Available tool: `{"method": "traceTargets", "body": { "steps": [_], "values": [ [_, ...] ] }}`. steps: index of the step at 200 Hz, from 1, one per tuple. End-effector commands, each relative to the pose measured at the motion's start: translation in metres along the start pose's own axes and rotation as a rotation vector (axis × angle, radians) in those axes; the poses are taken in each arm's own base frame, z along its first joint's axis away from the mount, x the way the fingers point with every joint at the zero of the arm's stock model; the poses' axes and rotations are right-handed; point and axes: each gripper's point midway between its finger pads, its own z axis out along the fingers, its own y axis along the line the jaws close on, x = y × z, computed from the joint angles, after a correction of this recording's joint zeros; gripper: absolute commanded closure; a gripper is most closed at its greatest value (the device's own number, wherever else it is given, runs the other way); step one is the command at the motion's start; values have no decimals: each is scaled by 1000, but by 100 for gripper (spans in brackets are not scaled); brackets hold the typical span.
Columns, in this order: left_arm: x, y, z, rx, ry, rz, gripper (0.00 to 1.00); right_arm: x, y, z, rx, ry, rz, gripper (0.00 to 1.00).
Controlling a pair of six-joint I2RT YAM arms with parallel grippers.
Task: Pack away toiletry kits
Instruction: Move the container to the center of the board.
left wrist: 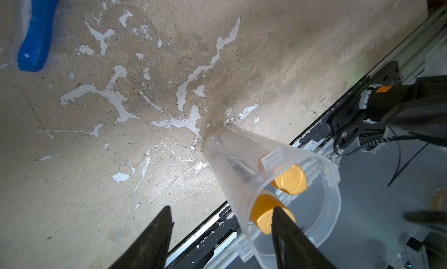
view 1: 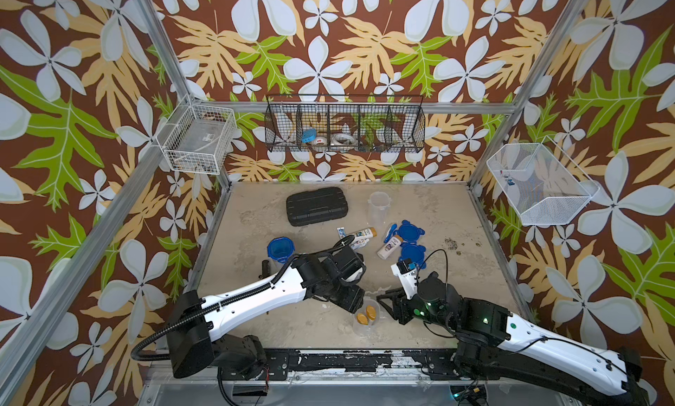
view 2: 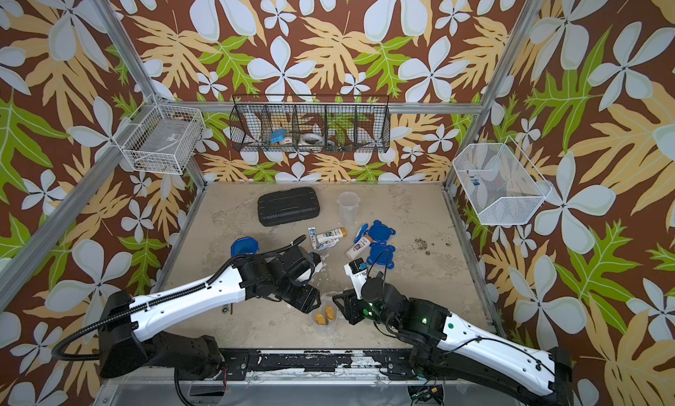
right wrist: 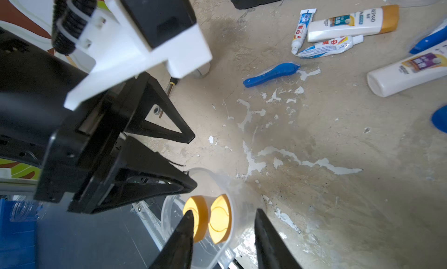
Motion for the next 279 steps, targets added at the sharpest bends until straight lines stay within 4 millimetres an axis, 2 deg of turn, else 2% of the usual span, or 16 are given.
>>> {"method": "traceTargets", "body": {
  "steps": [1,27,43,89,140,158,200,256,279],
  "values": [
    [0,13,4,-89,11,33,38,-2,-8,-3,44,-18,12,58],
    [-9,13,13,-114,21,50,46,-1,-13,-4,72,-12,8,58],
    [-14,14,19,-151,33,70,56,-3,-17,-6,97,-16,-3,58],
    [-18,10,23,-158,53,98,76,-22,-26,-24,179,-70,-62,57],
    [-25,10,18,-184,36,106,90,-33,-32,-37,217,-114,-74,55],
    [-34,9,15,-194,9,109,100,-36,-32,-38,220,-120,-79,55],
    [-56,3,19,-214,-14,124,100,-44,-28,-40,222,-138,-79,55],
    [-93,25,28,-327,-38,123,100,-50,-21,-41,197,-150,-71,55],
    [-103,24,30,-312,-22,124,100,-51,-21,-40,196,-152,-65,55]
  ]
}}
